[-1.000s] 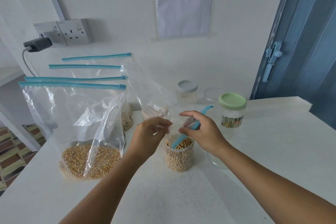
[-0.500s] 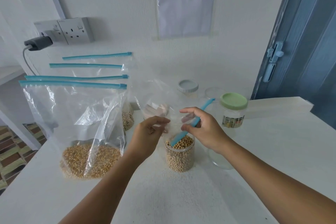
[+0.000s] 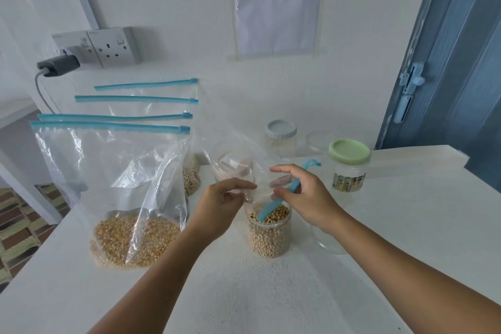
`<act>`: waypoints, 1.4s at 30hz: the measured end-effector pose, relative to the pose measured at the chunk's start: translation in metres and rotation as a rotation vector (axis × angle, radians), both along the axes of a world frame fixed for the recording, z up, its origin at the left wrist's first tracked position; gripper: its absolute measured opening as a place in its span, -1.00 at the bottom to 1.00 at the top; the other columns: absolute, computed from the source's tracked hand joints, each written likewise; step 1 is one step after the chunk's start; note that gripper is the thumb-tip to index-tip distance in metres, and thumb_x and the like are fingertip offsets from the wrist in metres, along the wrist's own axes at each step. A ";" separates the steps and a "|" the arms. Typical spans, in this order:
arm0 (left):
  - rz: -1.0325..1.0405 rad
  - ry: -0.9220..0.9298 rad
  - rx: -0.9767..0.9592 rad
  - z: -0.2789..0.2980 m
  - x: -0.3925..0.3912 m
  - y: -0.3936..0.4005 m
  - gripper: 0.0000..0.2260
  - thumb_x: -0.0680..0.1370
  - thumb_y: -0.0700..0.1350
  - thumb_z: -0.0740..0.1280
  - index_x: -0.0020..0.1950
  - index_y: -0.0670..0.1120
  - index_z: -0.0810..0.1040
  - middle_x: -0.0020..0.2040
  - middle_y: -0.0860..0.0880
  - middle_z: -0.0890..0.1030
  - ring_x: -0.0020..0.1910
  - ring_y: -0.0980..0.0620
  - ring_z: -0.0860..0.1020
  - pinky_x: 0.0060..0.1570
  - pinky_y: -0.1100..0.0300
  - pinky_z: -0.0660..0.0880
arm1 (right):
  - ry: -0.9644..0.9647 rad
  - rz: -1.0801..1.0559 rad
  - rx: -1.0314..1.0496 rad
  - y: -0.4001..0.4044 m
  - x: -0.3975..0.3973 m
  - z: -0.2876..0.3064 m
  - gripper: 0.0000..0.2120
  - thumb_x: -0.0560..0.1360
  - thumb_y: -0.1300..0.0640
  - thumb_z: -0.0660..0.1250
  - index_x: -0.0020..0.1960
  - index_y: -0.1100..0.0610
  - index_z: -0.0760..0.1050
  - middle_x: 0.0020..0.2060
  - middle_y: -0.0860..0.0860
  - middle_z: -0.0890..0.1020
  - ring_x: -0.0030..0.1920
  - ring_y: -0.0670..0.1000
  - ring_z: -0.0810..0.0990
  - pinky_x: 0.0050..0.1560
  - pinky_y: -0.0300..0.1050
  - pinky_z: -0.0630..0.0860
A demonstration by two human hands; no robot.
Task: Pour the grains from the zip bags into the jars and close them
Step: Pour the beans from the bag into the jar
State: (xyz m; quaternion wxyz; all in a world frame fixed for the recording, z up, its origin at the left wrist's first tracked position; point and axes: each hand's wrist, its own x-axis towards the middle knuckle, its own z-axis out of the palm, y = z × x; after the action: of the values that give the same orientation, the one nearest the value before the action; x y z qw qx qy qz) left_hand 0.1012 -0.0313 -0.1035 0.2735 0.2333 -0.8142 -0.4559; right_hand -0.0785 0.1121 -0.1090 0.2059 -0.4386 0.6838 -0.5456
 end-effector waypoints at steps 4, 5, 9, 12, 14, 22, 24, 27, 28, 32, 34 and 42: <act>-0.020 0.077 0.065 0.005 0.000 0.001 -0.73 0.57 -0.40 0.39 0.06 -0.05 0.74 0.01 0.02 0.75 -0.07 0.00 0.74 0.00 0.18 0.65 | 0.022 -0.037 -0.002 0.001 0.000 -0.001 -0.59 0.53 0.14 0.53 0.28 -0.20 0.58 -0.05 -0.13 0.73 0.02 -0.16 0.68 0.14 -0.09 0.65; -0.022 0.083 0.073 0.006 -0.001 0.001 -0.76 0.57 -0.38 0.41 0.06 -0.08 0.74 -0.01 0.00 0.75 -0.08 0.01 0.74 -0.01 0.22 0.64 | 0.027 -0.051 -0.007 0.001 0.001 -0.001 -0.59 0.51 0.13 0.55 0.27 -0.19 0.59 -0.08 -0.13 0.72 0.00 -0.17 0.66 0.11 -0.12 0.65; 0.015 0.084 0.051 0.008 -0.005 0.002 -0.81 0.57 -0.31 0.46 0.06 -0.04 0.73 -0.06 0.02 0.74 -0.12 0.01 0.72 0.01 0.23 0.63 | 0.022 -0.043 -0.030 -0.004 0.004 0.000 -0.58 0.52 0.16 0.54 0.27 -0.21 0.57 -0.03 -0.19 0.71 0.05 -0.15 0.66 0.12 -0.17 0.63; -0.035 0.060 0.072 0.011 -0.004 0.003 -0.73 0.51 -0.18 0.56 0.17 0.02 0.69 0.07 0.10 0.72 -0.11 0.01 0.71 0.02 0.17 0.66 | -0.069 -0.041 -0.061 -0.006 0.003 0.004 -0.59 0.55 0.21 0.50 0.28 -0.18 0.57 0.00 -0.11 0.71 0.05 -0.12 0.70 0.14 -0.16 0.63; -0.043 0.037 0.046 0.010 -0.004 0.003 -0.66 0.50 -0.18 0.57 0.24 0.05 0.65 0.08 0.07 0.70 -0.09 0.02 0.71 0.04 0.14 0.66 | -0.099 -0.025 -0.059 -0.006 0.004 0.006 -0.60 0.59 0.26 0.45 0.30 -0.13 0.54 0.04 -0.07 0.70 0.04 -0.14 0.72 0.10 -0.25 0.62; 0.071 0.071 -0.125 0.009 -0.012 0.007 -0.74 0.57 -0.12 0.50 0.11 0.23 0.62 -0.08 0.11 0.67 -0.17 0.05 0.65 -0.03 0.02 0.65 | -0.106 -0.058 -0.044 -0.003 0.005 -0.003 -0.60 0.56 0.13 0.51 0.30 -0.22 0.55 0.04 -0.11 0.70 0.08 -0.18 0.67 0.05 -0.34 0.57; 0.066 0.065 -0.160 0.010 -0.012 0.007 -0.68 0.60 -0.19 0.45 0.10 0.28 0.58 -0.02 0.15 0.67 -0.09 0.09 0.67 0.03 0.06 0.65 | -0.117 -0.061 -0.055 -0.002 0.004 -0.004 -0.57 0.52 0.09 0.55 0.31 -0.20 0.55 0.03 -0.10 0.70 0.07 -0.20 0.67 0.07 -0.31 0.58; 0.049 0.053 -0.161 0.011 -0.011 0.009 -0.60 0.62 -0.29 0.35 0.12 0.26 0.56 0.06 0.20 0.68 0.01 0.16 0.68 0.11 0.13 0.64 | -0.125 -0.055 -0.059 -0.001 0.002 -0.002 -0.51 0.46 0.12 0.60 0.30 -0.18 0.55 0.03 -0.07 0.71 0.06 -0.15 0.68 0.08 -0.24 0.63; 0.043 0.043 -0.158 0.011 -0.011 0.009 -0.59 0.62 -0.31 0.35 0.12 0.26 0.57 0.06 0.22 0.68 0.01 0.18 0.68 0.11 0.15 0.64 | -0.117 -0.054 -0.052 -0.001 0.001 -0.001 -0.50 0.45 0.13 0.60 0.30 -0.17 0.55 0.03 -0.07 0.71 0.05 -0.14 0.69 0.09 -0.21 0.64; 0.057 0.063 -0.145 0.011 -0.011 0.011 -0.70 0.62 -0.26 0.40 0.13 0.17 0.60 0.06 0.18 0.68 -0.13 0.17 0.68 -0.02 0.14 0.65 | -0.060 -0.080 -0.033 -0.004 0.001 -0.002 -0.53 0.47 0.11 0.59 0.31 -0.15 0.55 -0.02 -0.07 0.69 0.03 -0.07 0.69 0.12 -0.11 0.67; 0.059 0.079 -0.122 0.012 -0.011 0.011 -0.78 0.63 -0.22 0.41 0.12 0.12 0.61 0.05 0.13 0.68 -0.18 0.17 0.70 -0.06 0.09 0.66 | -0.044 -0.078 -0.022 -0.006 0.003 -0.003 -0.56 0.50 0.11 0.56 0.32 -0.15 0.54 -0.04 -0.09 0.68 0.05 -0.06 0.68 0.13 -0.09 0.66; 0.020 0.031 -0.170 0.003 -0.006 0.006 -0.60 0.57 -0.32 0.43 0.12 0.21 0.62 0.08 0.31 0.67 0.08 0.17 0.66 0.18 0.18 0.61 | -0.042 -0.036 -0.018 -0.006 0.002 -0.006 -0.58 0.53 0.16 0.53 0.28 -0.17 0.53 0.03 -0.16 0.71 0.11 -0.17 0.66 0.19 -0.15 0.63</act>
State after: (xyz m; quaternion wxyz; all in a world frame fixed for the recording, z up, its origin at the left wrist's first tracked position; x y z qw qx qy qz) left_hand 0.0948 -0.0255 -0.1003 0.3096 0.2105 -0.8432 -0.3859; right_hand -0.0762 0.1057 -0.1148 0.2065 -0.4165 0.6821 -0.5644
